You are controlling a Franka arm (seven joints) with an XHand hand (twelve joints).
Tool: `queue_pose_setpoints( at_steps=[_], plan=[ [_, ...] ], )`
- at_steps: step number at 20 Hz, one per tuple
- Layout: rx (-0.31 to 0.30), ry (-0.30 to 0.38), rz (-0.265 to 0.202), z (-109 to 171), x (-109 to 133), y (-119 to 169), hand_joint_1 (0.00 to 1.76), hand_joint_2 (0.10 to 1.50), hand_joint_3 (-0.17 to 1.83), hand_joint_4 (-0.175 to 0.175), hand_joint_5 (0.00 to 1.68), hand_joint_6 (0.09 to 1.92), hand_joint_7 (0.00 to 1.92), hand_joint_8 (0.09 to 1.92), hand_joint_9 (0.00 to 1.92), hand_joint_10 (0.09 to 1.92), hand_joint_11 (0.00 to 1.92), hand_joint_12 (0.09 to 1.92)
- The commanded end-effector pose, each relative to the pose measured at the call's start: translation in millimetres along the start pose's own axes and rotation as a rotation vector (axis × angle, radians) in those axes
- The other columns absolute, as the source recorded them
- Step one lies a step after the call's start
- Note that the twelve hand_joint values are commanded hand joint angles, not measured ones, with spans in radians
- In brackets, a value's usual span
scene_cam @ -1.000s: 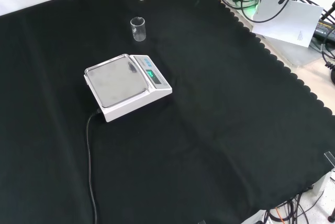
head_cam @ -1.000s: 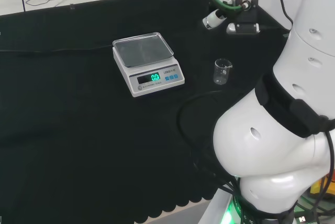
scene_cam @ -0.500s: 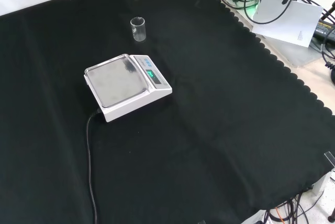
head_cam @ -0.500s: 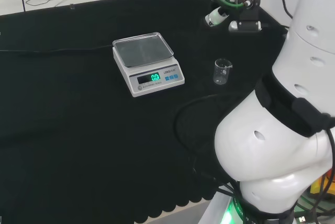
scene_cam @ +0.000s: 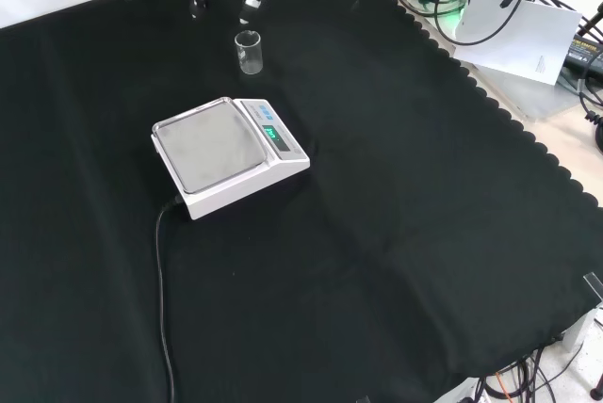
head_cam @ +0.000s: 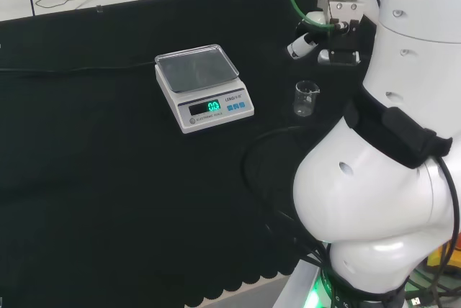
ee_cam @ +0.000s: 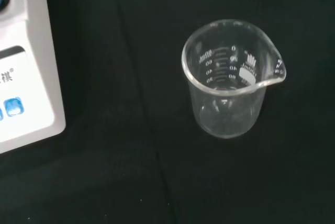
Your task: Pick up the beaker.
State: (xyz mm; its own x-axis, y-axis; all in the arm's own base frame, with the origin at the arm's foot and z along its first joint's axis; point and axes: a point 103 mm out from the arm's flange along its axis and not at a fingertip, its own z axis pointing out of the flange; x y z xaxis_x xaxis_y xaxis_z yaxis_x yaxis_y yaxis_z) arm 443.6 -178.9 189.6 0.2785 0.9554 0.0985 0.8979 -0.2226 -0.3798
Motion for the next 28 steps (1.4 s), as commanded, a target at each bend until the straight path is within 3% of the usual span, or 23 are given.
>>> queue_pose_setpoints(
  at_steps=[1, 8, 25, 28],
  plan=[
    [0.01, 0.031, -0.015, 12, -1, 11, 0.62, 1.04, -0.07, -0.016, 0.39, 0.28, 0.27, 0.64, 0.35, 0.78, 0.0, 1.46],
    [0.051, 0.024, -0.017, 34, 4, 13, 0.62, 1.04, -0.08, -0.018, 0.39, 0.29, 0.26, 0.64, 0.35, 0.78, 0.0, 1.47],
    [0.095, 0.037, 0.01, 59, -9, 1, 0.63, 1.04, -0.08, -0.02, 0.39, 0.29, 0.26, 0.65, 0.35, 0.79, 0.0, 1.48],
    [0.176, 0.08, -0.024, 66, -9, 5, 0.62, 1.0, -0.11, -0.015, 0.29, 0.24, 0.17, 0.65, 0.26, 0.82, 0.0, 1.48]
  ],
)
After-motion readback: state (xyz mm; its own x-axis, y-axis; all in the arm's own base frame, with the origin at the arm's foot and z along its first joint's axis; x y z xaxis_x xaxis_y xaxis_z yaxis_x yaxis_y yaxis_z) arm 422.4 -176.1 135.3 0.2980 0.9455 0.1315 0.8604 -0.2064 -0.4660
